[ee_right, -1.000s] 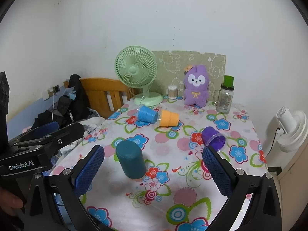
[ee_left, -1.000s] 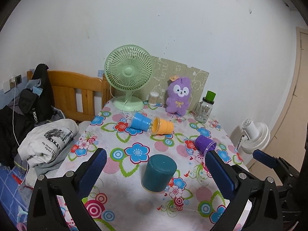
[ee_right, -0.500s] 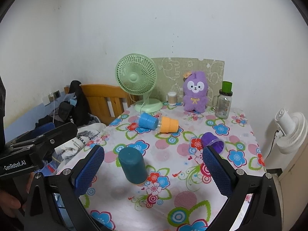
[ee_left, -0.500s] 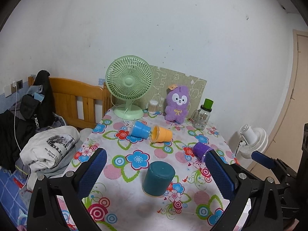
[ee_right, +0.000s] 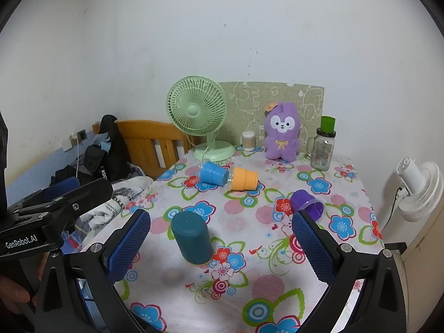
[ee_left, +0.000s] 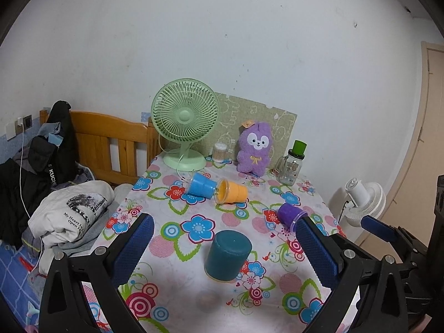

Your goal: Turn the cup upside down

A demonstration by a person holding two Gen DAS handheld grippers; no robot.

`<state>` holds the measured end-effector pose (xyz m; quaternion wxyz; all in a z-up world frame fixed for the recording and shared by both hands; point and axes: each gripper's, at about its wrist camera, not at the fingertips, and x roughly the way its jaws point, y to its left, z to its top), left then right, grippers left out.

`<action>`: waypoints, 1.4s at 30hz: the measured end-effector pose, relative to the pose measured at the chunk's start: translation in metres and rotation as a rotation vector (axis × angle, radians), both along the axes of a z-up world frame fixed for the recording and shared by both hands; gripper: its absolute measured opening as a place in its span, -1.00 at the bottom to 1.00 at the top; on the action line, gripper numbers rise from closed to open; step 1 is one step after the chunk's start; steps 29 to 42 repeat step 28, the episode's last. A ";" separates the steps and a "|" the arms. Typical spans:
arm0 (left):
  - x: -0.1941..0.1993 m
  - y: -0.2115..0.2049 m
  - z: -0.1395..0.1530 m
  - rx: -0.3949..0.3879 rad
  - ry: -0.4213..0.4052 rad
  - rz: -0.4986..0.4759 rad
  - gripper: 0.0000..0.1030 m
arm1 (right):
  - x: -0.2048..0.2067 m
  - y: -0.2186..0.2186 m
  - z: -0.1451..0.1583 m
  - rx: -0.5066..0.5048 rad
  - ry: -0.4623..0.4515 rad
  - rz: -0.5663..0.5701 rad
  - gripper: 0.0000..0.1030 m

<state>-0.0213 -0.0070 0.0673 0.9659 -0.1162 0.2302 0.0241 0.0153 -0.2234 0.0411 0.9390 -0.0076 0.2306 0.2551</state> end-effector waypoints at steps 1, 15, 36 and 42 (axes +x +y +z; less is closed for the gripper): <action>0.000 0.000 0.000 -0.001 0.001 0.001 1.00 | 0.000 0.000 -0.001 0.000 0.001 0.001 0.99; 0.002 -0.001 -0.005 -0.005 0.014 -0.009 1.00 | 0.003 0.000 -0.005 0.001 0.014 -0.001 0.99; 0.004 -0.003 -0.007 0.004 0.012 -0.012 1.00 | 0.006 -0.001 -0.010 0.000 0.027 -0.005 0.99; 0.004 -0.003 -0.007 0.004 0.012 -0.012 1.00 | 0.006 -0.001 -0.010 0.000 0.027 -0.005 0.99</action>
